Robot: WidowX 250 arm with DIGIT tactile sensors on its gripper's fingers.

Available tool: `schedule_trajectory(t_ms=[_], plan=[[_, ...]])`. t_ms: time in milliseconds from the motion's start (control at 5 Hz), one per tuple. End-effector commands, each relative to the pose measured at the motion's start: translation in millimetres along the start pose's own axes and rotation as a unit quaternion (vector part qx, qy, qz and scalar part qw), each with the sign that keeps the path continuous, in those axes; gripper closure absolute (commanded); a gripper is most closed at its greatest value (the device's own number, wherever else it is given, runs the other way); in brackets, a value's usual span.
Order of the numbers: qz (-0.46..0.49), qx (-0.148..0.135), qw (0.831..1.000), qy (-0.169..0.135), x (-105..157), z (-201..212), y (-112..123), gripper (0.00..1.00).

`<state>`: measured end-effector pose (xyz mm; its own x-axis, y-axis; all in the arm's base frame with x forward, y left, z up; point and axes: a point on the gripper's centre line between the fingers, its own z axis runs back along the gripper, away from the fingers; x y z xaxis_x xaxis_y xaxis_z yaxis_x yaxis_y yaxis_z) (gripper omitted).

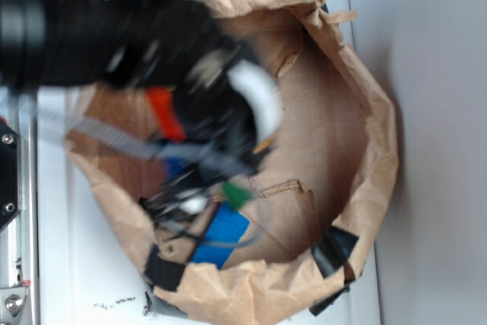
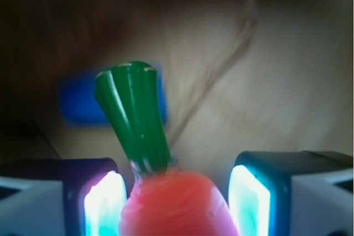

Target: Grab the carrot.

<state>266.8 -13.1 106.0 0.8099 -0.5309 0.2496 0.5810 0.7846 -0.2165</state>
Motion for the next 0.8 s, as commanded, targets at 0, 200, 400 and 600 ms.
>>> schedule_trajectory(t_ms=[0,200,400,600], plan=[[-0.001,0.001,0.999,-0.037,10.0,61.2,-9.1,1.0],[0.01,0.013,0.999,-0.04,9.9,69.7,-9.7,1.0],[0.013,0.037,0.999,-0.026,6.3,75.5,-16.1,1.0],[0.013,0.037,0.999,-0.026,6.3,75.5,-16.1,0.0]])
